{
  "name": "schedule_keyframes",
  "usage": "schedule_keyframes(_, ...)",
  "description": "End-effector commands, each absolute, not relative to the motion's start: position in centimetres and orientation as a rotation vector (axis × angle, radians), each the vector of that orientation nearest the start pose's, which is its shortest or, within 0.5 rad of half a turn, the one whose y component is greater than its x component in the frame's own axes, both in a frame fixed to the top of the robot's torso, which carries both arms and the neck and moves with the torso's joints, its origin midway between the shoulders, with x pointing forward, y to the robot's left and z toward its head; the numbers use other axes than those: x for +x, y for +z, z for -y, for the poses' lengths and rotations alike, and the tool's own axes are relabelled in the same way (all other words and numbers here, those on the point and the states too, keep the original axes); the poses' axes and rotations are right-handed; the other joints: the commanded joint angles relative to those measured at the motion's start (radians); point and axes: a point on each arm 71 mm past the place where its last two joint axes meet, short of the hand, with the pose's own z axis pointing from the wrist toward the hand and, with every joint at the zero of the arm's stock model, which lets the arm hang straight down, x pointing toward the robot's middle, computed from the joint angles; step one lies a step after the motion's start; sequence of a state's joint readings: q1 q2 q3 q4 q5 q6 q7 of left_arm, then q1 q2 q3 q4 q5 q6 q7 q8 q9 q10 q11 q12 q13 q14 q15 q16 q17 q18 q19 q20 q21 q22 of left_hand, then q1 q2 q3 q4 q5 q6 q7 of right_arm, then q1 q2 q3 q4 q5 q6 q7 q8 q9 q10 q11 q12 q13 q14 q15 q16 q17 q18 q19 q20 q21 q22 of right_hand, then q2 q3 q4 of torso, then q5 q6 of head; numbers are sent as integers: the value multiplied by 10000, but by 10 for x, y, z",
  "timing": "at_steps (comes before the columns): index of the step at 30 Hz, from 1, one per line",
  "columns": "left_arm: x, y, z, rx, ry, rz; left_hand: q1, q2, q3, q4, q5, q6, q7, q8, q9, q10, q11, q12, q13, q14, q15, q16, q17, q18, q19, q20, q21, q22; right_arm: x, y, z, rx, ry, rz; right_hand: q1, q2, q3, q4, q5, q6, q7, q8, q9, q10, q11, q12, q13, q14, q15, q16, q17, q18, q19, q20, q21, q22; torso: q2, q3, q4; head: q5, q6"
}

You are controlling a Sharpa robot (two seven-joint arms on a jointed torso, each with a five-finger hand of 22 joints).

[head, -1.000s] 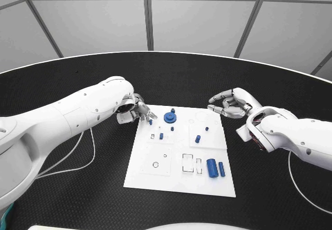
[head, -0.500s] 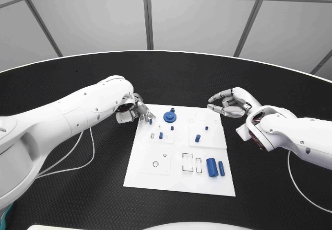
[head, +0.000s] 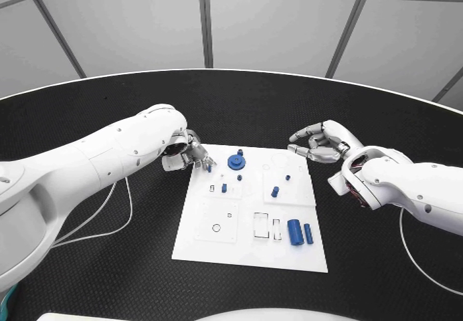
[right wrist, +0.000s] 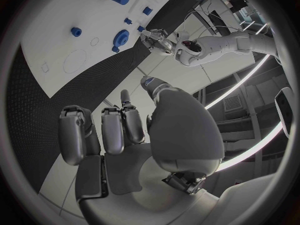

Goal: Assemble the parts on the task board

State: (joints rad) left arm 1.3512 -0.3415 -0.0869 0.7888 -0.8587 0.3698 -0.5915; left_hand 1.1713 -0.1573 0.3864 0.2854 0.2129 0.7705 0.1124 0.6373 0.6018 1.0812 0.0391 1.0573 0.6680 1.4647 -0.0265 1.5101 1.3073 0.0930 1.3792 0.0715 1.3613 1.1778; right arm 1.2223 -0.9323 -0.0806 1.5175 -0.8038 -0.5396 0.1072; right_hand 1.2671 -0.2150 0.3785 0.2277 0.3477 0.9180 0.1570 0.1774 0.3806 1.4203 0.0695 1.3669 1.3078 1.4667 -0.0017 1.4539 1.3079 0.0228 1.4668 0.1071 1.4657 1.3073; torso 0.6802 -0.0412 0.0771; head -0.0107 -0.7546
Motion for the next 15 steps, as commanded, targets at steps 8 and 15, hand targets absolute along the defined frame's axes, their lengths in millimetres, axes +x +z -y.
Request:
schedule_keyframes(8, 594, -198, -168, -3882, -2491, -24436, 123, 24, 5, -68, -23, 81, -4, 49, -13, 72, -51, 64, 28, 684, -50, 43, 1347, -99, 48, -6, 71, 32, 488, -177, 258, 4808, 9011, -15204, -80, 38, 33, 48, 41, -46, -24, 45, 17, -34, -11, -5, 975, 556, -60, -35, 801, 202, 49, -95, -40, 568, -2, -3, -1, -22, -27)
schedule_keyframes(15, 594, -198, -168, -3884, -2448, -24457, 212, 77, 29, -66, -50, 99, -20, 87, -22, 95, -65, 78, 36, 686, -61, 45, 1349, -99, 48, -11, 74, 36, 488, -177, 259, 4811, 9010, -15204, -80, 38, 33, 48, 41, -46, -24, 45, 17, -34, -11, -5, 975, 556, -60, -35, 801, 202, 49, -95, -40, 568, 5, -7, -3, -28, -45)
